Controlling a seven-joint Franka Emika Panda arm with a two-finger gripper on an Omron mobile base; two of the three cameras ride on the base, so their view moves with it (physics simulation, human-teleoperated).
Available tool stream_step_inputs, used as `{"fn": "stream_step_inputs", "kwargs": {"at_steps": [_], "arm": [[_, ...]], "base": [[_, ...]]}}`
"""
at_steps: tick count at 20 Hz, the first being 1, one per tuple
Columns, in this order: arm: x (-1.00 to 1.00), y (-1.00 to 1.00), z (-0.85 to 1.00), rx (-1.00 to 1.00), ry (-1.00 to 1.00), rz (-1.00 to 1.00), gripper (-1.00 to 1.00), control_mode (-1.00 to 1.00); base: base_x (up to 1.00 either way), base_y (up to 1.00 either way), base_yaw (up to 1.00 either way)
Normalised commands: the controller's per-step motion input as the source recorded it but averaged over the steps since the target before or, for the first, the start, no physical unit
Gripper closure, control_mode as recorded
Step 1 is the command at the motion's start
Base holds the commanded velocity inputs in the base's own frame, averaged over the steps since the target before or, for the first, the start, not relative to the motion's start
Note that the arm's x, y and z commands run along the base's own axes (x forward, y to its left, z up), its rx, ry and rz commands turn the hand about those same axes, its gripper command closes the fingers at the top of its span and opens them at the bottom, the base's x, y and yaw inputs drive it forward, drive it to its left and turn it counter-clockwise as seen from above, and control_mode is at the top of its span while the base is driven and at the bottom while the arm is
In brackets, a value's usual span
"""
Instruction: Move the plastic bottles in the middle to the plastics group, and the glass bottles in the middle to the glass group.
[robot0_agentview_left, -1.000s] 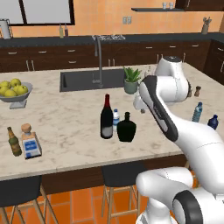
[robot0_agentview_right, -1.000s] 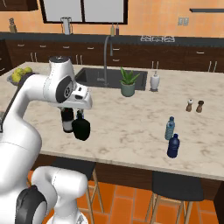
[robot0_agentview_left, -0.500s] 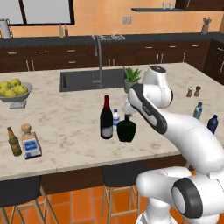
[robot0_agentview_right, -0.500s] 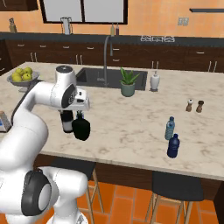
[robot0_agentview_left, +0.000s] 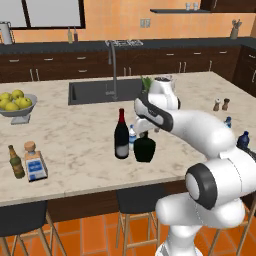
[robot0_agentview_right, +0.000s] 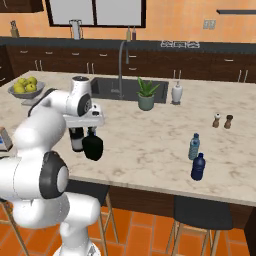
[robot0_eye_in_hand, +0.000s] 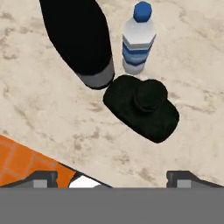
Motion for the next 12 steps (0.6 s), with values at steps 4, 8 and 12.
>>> {"fn": "stream_step_inputs", "kwargs": {"at_steps": [4, 8, 12], "arm": [[0.33, -0.03, -0.23, 0.0, 0.05, 0.1, -1.0, -1.0], [0.27, 0.0, -0.21, -0.04, 0.0, 0.02, -1.0, -1.0], [0.16, 0.0, -0.15, -0.14, 0.0, 0.0, -1.0, -1.0]], "base": [[0.0, 0.0, 0.0], [0.0, 0.0, 0.0], [0.0, 0.0, 0.0]]}}
